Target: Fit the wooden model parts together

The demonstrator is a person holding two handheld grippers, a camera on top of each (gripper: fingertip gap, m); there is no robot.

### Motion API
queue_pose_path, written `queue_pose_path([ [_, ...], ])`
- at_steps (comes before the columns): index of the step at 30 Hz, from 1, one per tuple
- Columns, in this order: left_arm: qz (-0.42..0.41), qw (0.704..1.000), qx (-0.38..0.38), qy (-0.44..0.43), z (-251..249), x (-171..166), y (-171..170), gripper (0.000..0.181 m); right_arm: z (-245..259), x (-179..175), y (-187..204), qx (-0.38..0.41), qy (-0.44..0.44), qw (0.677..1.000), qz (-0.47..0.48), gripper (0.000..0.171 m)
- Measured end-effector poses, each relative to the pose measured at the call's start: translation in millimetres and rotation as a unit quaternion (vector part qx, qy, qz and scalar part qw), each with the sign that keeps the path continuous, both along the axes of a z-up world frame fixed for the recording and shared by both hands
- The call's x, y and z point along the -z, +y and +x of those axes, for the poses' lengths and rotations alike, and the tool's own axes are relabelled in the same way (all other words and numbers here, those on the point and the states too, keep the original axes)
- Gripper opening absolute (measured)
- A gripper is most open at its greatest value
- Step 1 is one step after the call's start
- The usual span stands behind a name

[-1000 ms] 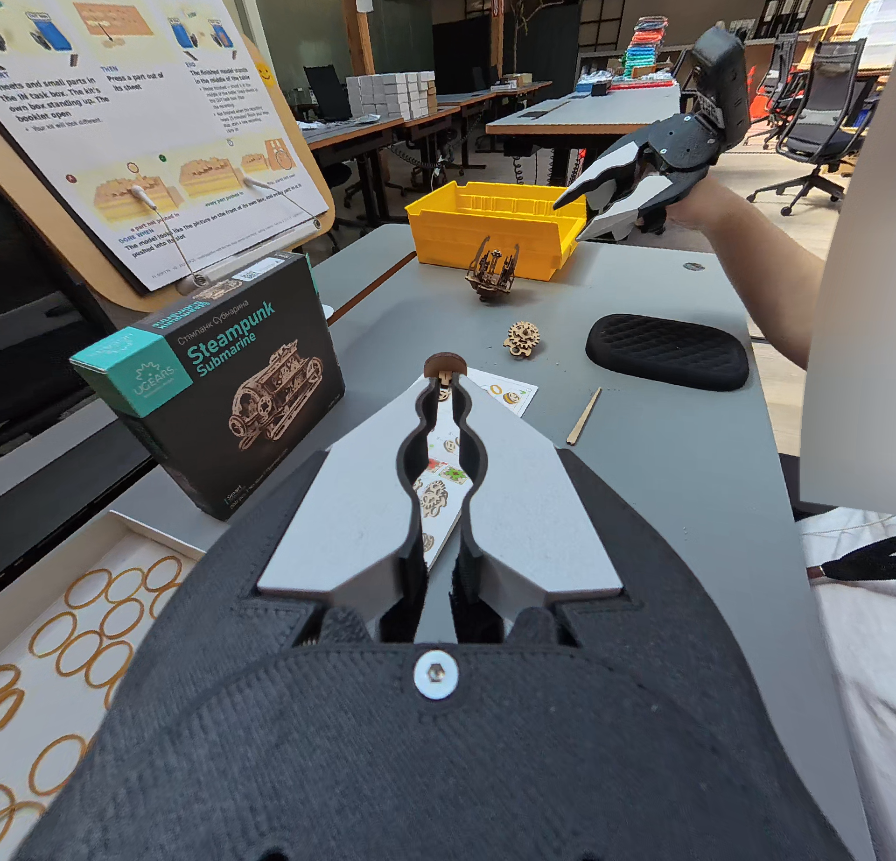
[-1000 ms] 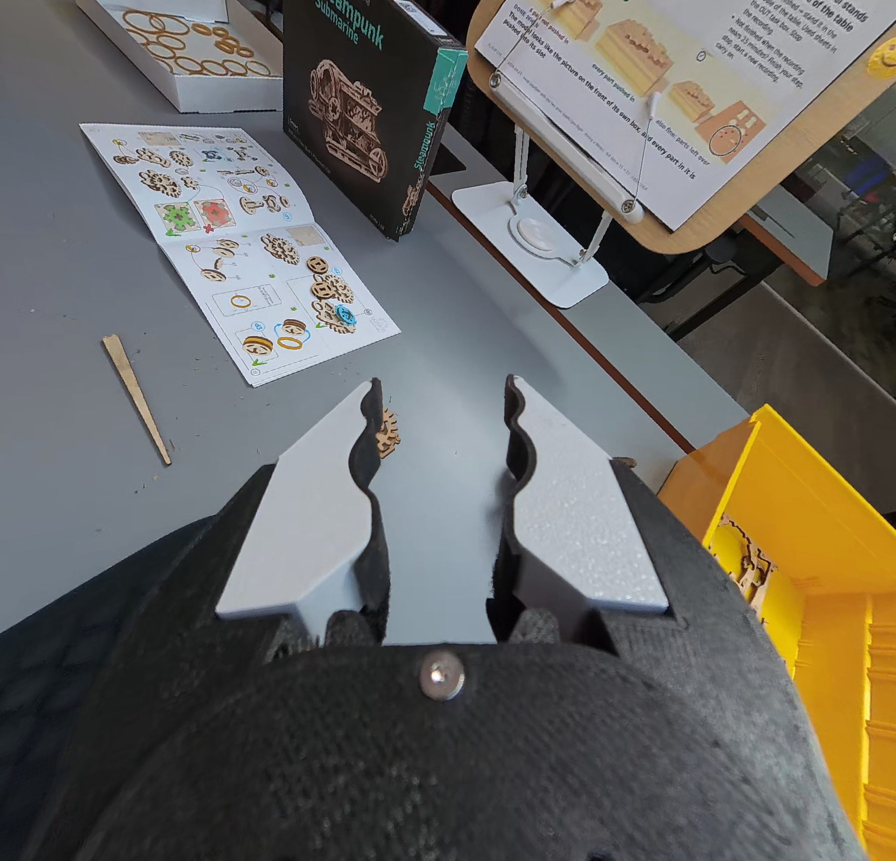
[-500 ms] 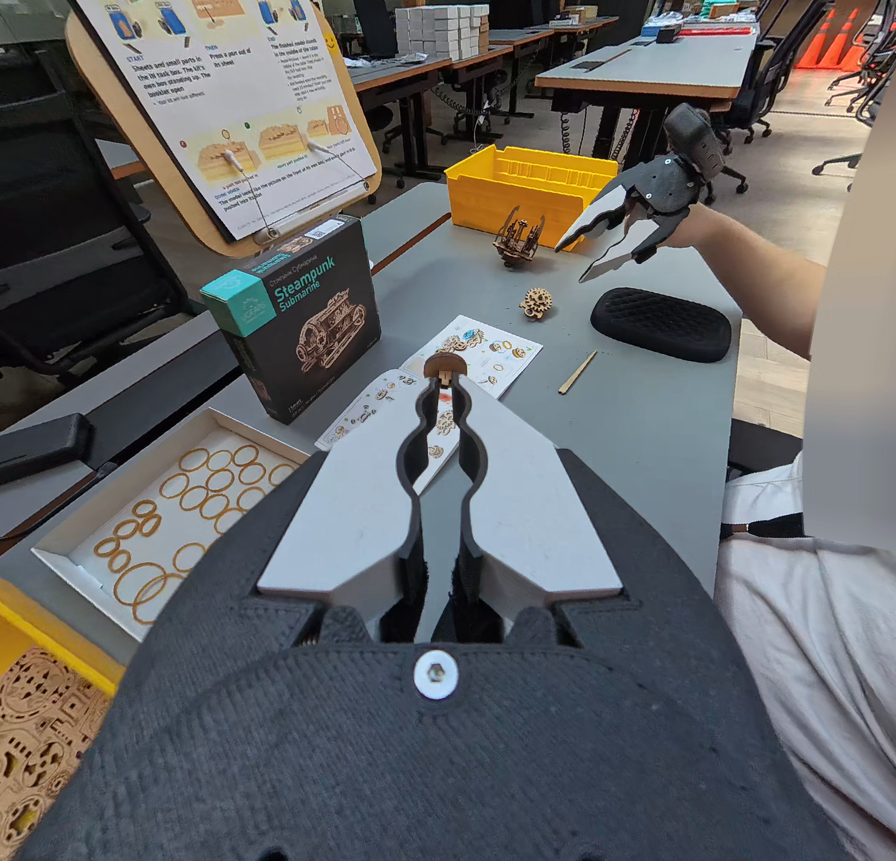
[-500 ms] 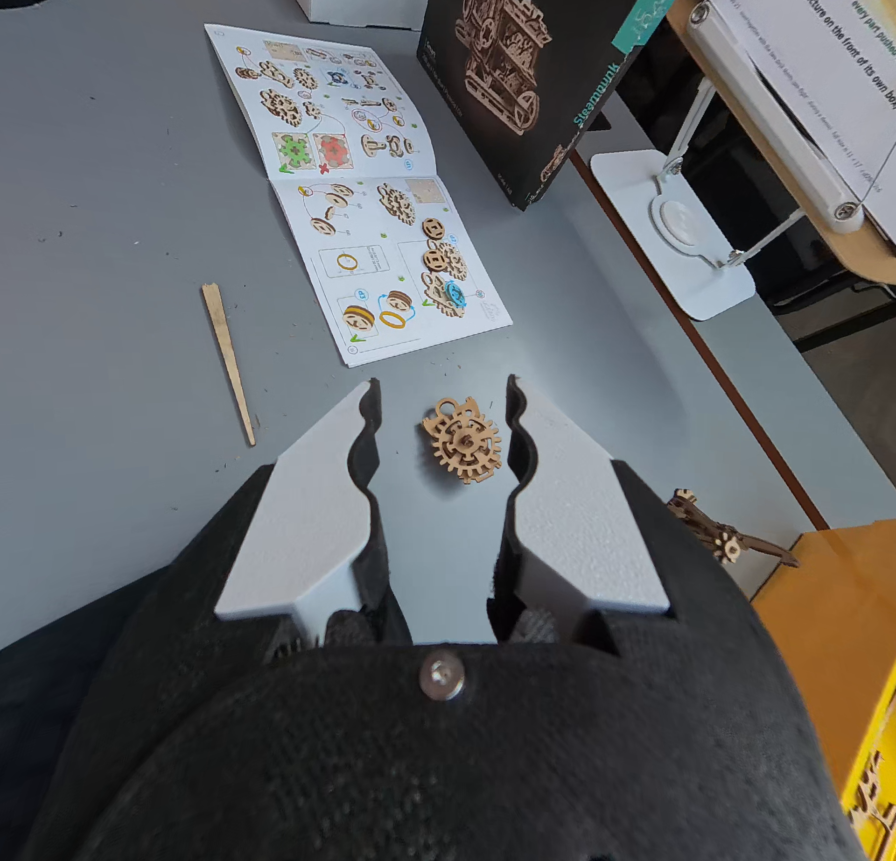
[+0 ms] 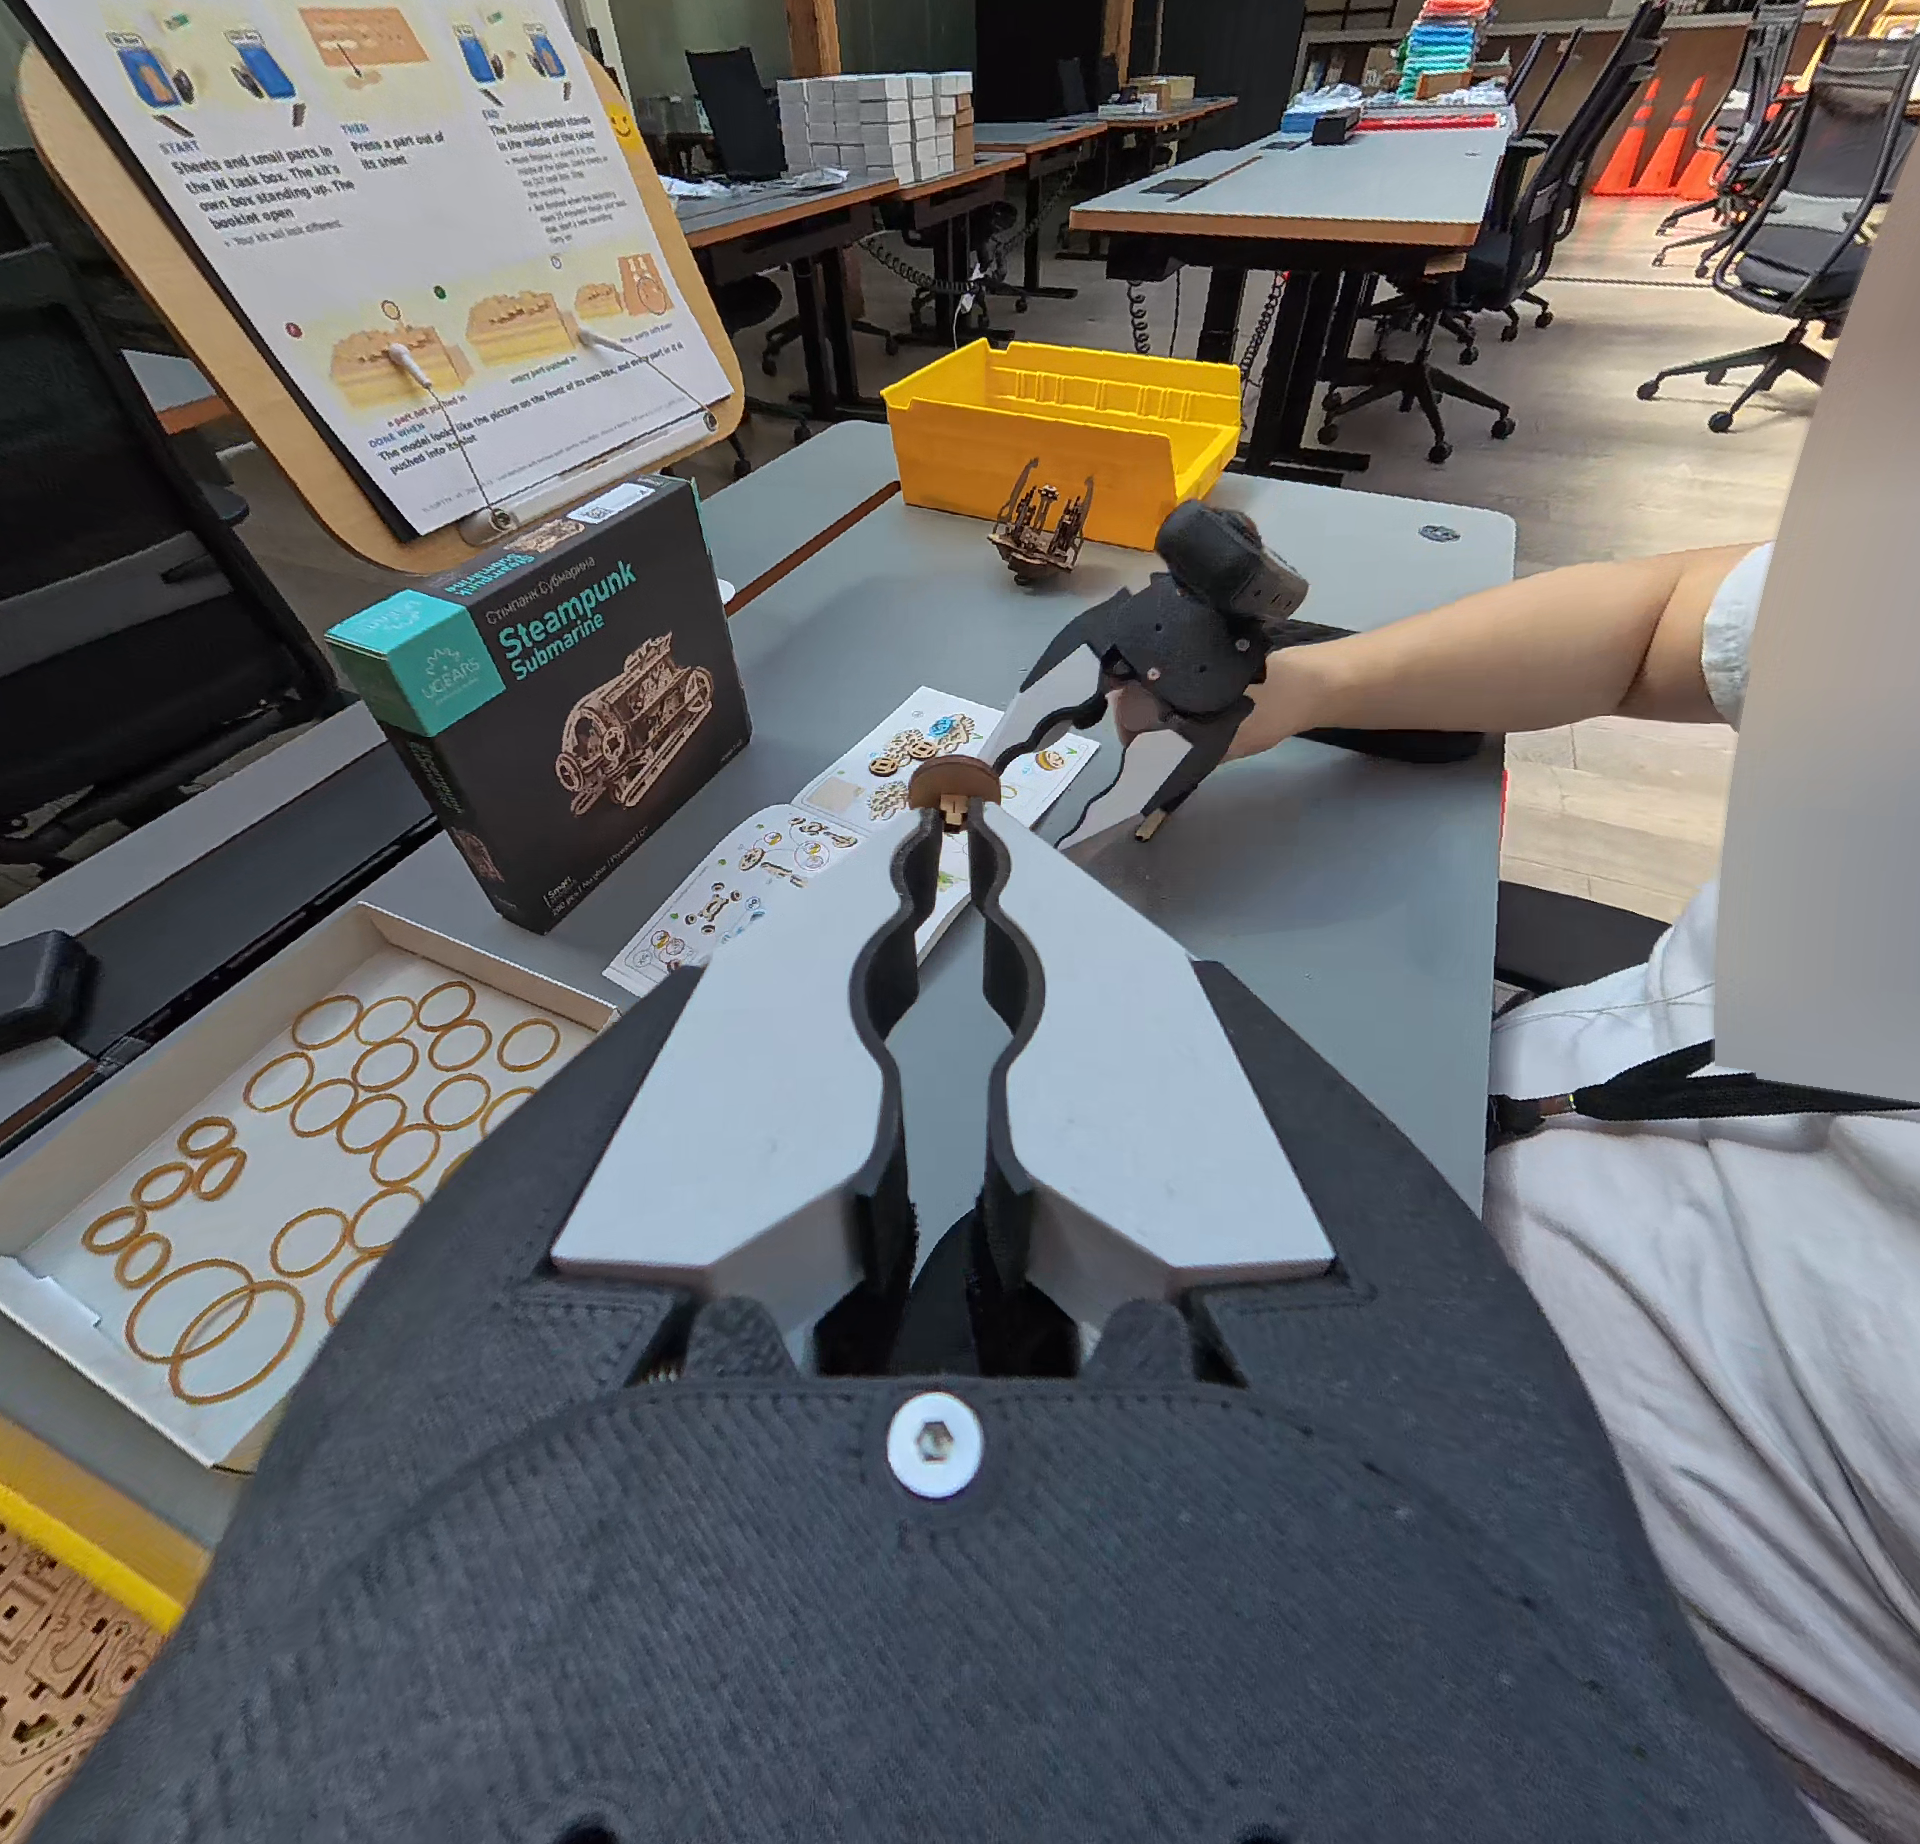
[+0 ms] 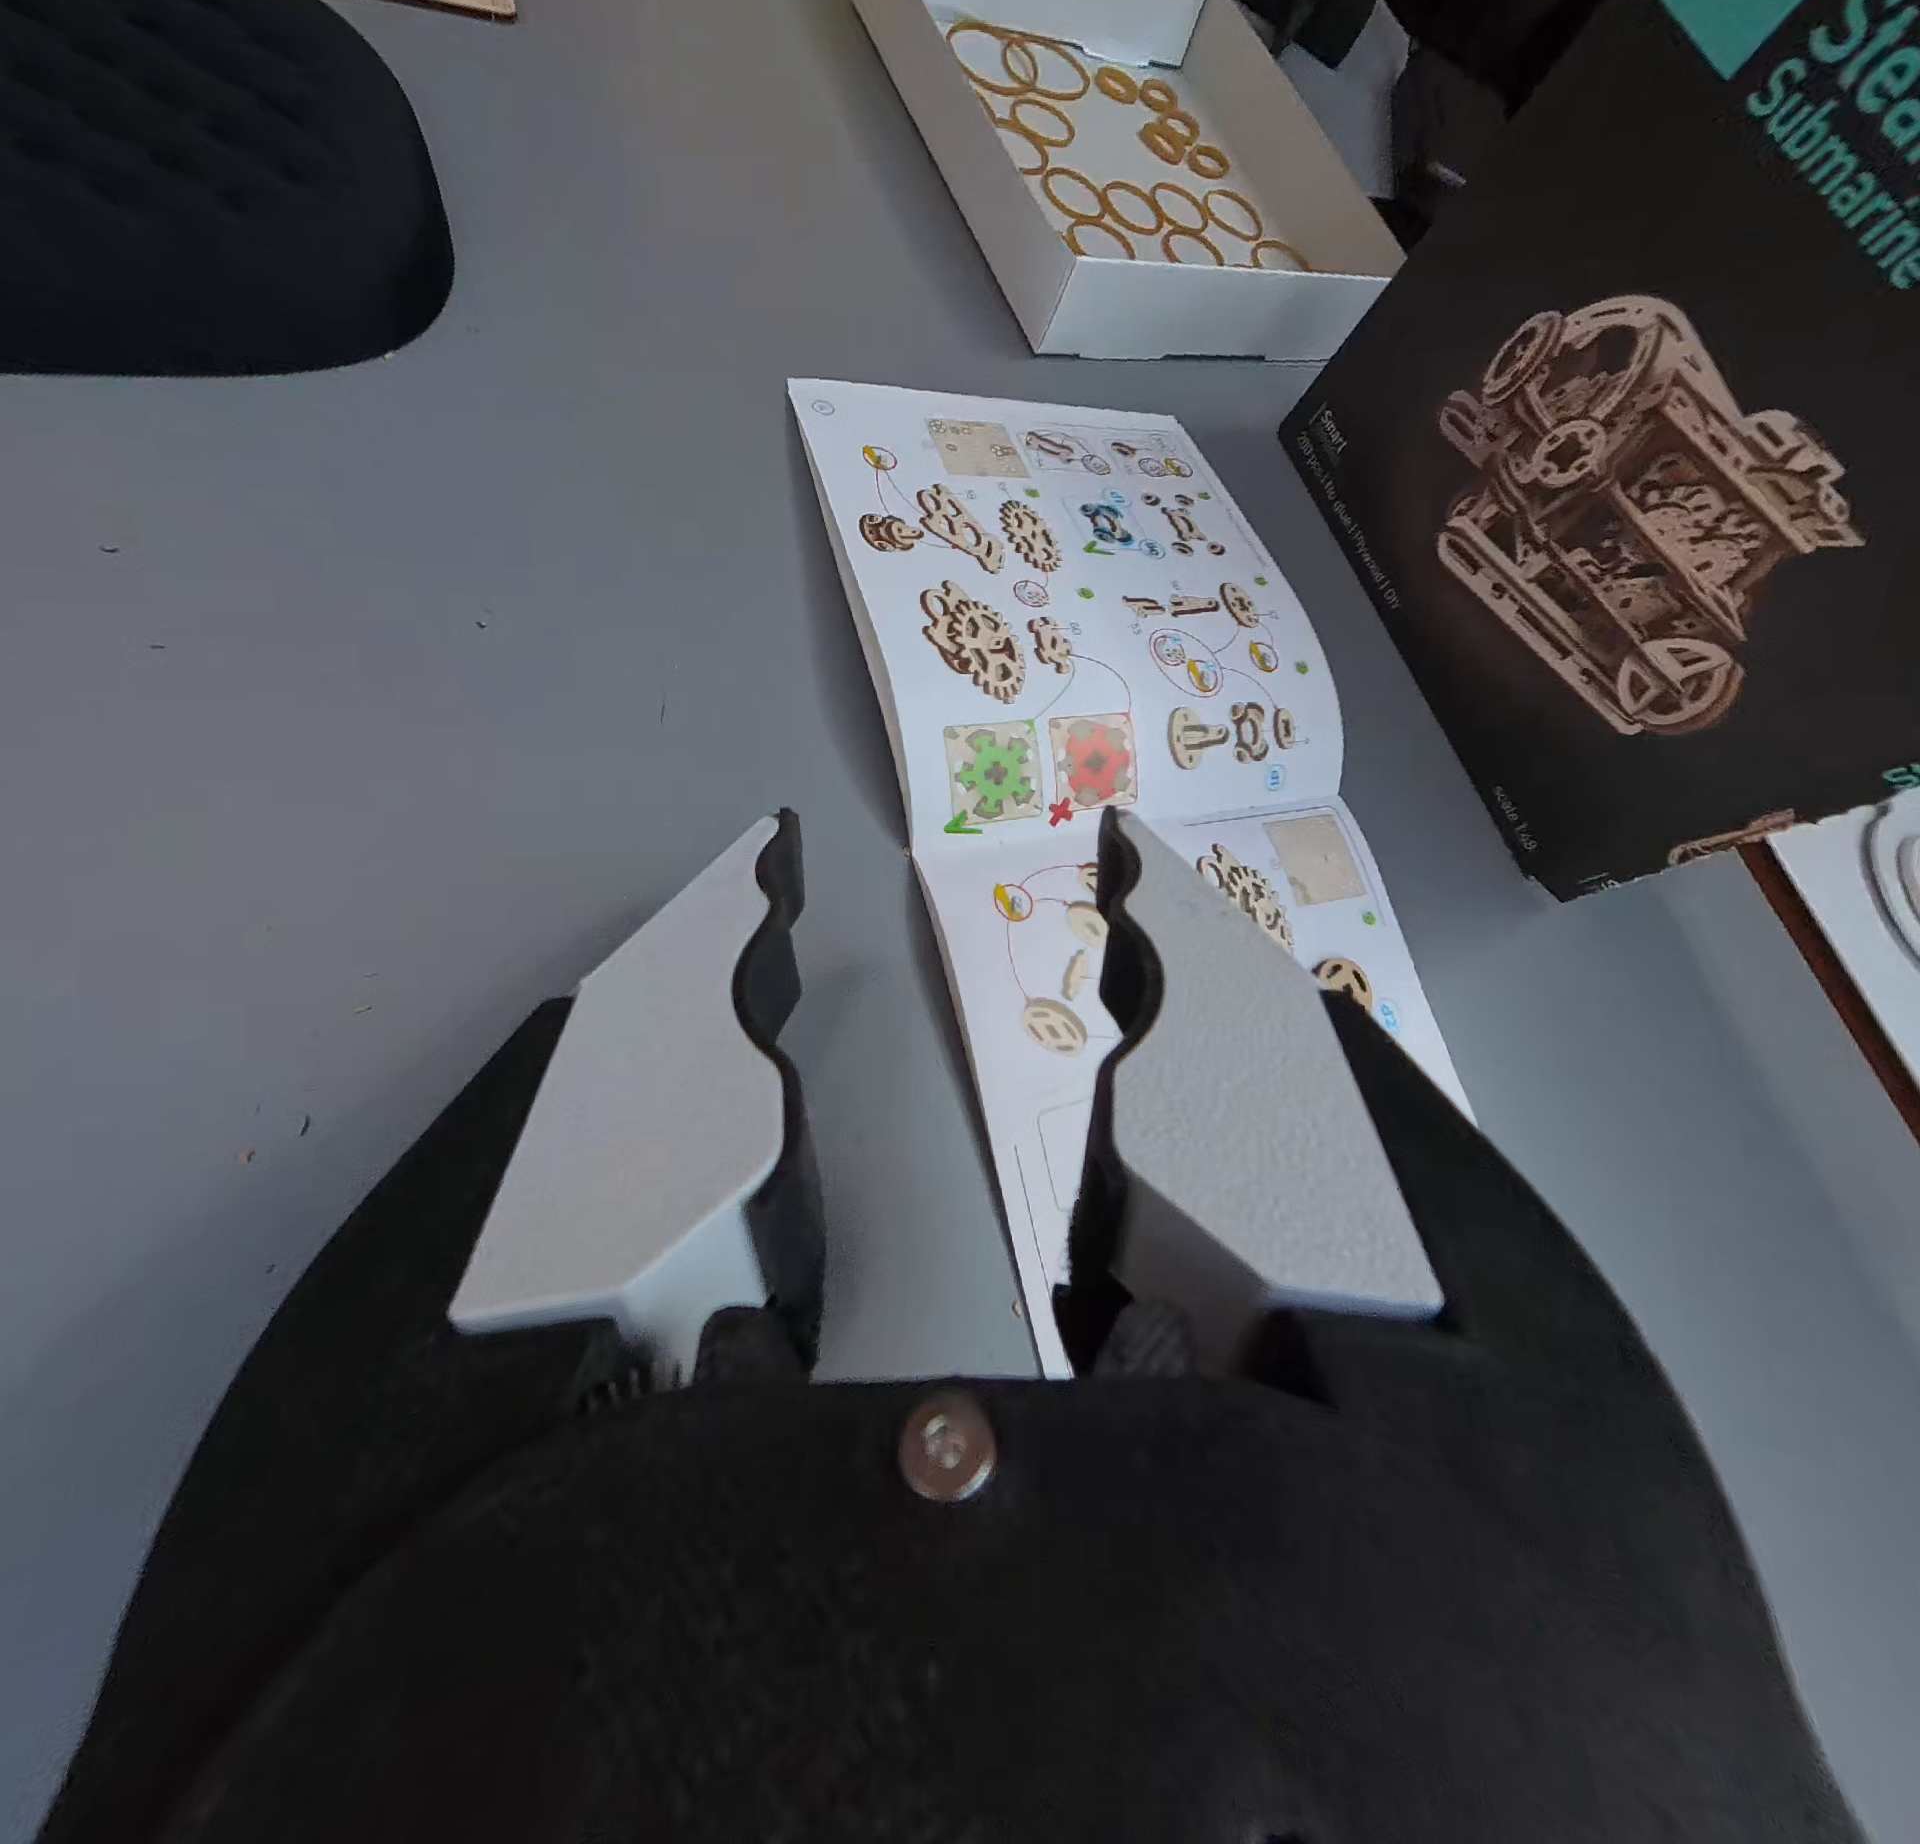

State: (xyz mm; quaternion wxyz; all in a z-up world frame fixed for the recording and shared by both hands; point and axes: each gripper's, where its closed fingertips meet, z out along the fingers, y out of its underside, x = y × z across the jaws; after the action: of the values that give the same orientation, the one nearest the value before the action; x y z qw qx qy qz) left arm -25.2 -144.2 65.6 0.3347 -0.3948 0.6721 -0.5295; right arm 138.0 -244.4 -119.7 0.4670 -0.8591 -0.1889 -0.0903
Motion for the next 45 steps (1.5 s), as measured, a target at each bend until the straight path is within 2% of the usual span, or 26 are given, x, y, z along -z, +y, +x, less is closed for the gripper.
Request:
queue_pose_path([
  [4, -0.002, 1.000, 0.020, 0.001, 1, 7, -10, 0.003, -3, 25, 30, 0.017, -0.072, 0.997, -0.027, 0.055],
  [6, -0.001, 1.000, 0.027, 0.005, 1, 11, -14, 0.003, 2, 28, 40, 0.033, -0.101, 0.994, -0.023, 0.044],
  [8, -0.001, 0.999, 0.032, 0.008, -1, 15, -17, 0.003, 3, 36, 41, 0.032, -0.106, 0.993, -0.051, 0.005],
  [11, 0.003, 0.999, 0.038, 0.012, -4, 18, -19, 0.003, 12, 16, 45, 0.045, -0.126, 0.990, -0.034, 0.002],
  [14, 0.004, 0.999, 0.042, 0.012, -7, 18, -20, 0.003, 22, -21, 50, 0.043, -0.114, 0.992, -0.032, 0.001],
  [19, 0.001, 0.999, 0.049, 0.005, -8, 16, -24, 0.003, 48, -63, 51, 0.043, -0.073, 0.993, -0.078, 0.000],
  [22, -0.002, 0.999, 0.051, 0.005, -8, 17, -25, 0.003, 51, -70, 50, 0.030, -0.023, 0.994, -0.100, 0.000],
  [26, -0.007, 0.999, 0.053, 0.008, -7, 19, -27, 0.003, 27, -57, 40, -0.017, 0.059, 0.990, -0.124, 0.002],
  [27, -0.007, 0.998, 0.054, 0.009, -7, 20, -27, 0.003, 15, -56, 35, -0.040, 0.089, 0.987, -0.128, 0.011],
  [31, -0.009, 0.998, 0.058, 0.016, -6, 23, -30, 0.003, 13, -85, 0, -0.050, 0.121, 0.985, -0.108, 0.022],
  [35, -0.007, 0.998, 0.062, 0.022, -5, 27, -33, 0.003, 71, -117, -63, 0.030, 0.039, 0.997, -0.059, 0.032],
  [37, -0.010, 0.998, 0.065, 0.022, -4, 28, -35, 0.003, 98, -111, -105, 0.092, 0.032, 0.993, -0.069, 0.039],
  [40, -0.014, 0.997, 0.069, 0.023, 1, 31, -39, 0.003, 110, -86, -163, 0.172, 0.089, 0.978, -0.073, 0.051],
  [45, -0.019, 0.996, 0.078, 0.035, 14, 40, -49, 0.003, 108, -38, -242, 0.259, 0.087, 0.960, -0.062, 0.053],
])
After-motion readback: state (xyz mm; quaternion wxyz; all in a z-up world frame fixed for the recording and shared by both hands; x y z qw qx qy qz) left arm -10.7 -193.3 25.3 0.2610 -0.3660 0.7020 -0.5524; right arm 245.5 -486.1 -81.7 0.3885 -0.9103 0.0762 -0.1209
